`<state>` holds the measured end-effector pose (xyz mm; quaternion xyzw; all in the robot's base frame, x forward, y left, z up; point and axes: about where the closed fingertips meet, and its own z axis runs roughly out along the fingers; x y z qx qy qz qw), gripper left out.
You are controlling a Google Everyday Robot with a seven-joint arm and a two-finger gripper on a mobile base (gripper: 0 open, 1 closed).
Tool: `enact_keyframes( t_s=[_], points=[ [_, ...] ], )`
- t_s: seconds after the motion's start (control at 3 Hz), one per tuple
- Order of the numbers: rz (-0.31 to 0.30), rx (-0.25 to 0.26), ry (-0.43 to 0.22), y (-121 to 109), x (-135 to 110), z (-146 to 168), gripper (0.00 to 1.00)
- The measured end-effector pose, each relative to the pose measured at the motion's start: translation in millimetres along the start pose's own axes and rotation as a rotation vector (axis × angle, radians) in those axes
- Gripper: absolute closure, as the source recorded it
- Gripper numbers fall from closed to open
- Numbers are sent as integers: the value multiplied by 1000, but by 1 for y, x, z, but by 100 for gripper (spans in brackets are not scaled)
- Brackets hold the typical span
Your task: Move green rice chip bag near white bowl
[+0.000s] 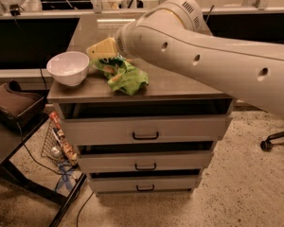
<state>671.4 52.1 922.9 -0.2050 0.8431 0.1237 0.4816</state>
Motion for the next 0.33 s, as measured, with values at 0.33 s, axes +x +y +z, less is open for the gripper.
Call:
enact_keyframes(
  t_s=[0.33],
  points=[
    [1, 12, -9, -7, -10, -2, 0]
  ],
)
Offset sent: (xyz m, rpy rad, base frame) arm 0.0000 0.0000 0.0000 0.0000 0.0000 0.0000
